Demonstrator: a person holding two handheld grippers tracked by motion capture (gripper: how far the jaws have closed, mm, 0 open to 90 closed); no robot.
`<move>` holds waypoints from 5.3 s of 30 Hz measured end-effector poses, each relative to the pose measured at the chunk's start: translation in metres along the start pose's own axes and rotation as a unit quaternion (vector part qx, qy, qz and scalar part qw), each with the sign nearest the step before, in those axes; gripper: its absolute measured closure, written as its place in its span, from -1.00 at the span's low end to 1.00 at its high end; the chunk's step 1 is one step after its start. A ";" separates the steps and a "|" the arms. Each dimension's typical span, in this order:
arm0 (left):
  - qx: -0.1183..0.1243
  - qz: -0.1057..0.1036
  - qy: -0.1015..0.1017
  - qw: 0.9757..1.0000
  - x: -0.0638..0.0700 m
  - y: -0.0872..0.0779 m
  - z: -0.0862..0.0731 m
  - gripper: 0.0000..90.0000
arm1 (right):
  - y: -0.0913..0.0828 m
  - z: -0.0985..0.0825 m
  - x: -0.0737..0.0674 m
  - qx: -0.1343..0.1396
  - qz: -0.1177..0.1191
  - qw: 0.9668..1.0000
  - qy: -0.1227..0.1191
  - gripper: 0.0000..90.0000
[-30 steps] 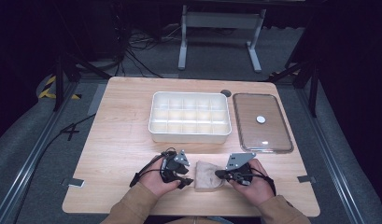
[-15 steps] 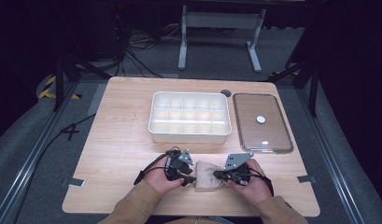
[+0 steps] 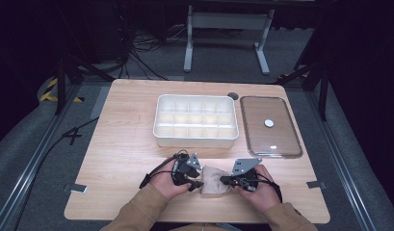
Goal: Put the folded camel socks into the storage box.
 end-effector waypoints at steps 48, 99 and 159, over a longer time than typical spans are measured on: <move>0.086 -0.007 0.095 0.992 0.025 0.002 0.042 0.33 | 0.002 -0.001 -0.006 0.005 -0.009 1.000 0.007 0.99; 0.065 -0.017 0.073 0.995 0.036 0.018 0.048 0.18 | -0.047 0.018 -0.022 0.063 -0.024 0.998 -0.015 0.96; 0.099 0.031 0.107 0.989 0.044 0.022 0.053 -0.10 | -0.021 -0.014 0.007 0.006 -0.026 0.999 0.035 0.96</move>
Point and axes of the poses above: each handheld gripper's, and its own axes: y roughly forward along the jaws, z roughly out of its top, x roughly to its right, the point moved 4 cm from there along y, roughly forward along the jaws, and after that the axes turned 10 degrees about z, right-handed, at the moved point
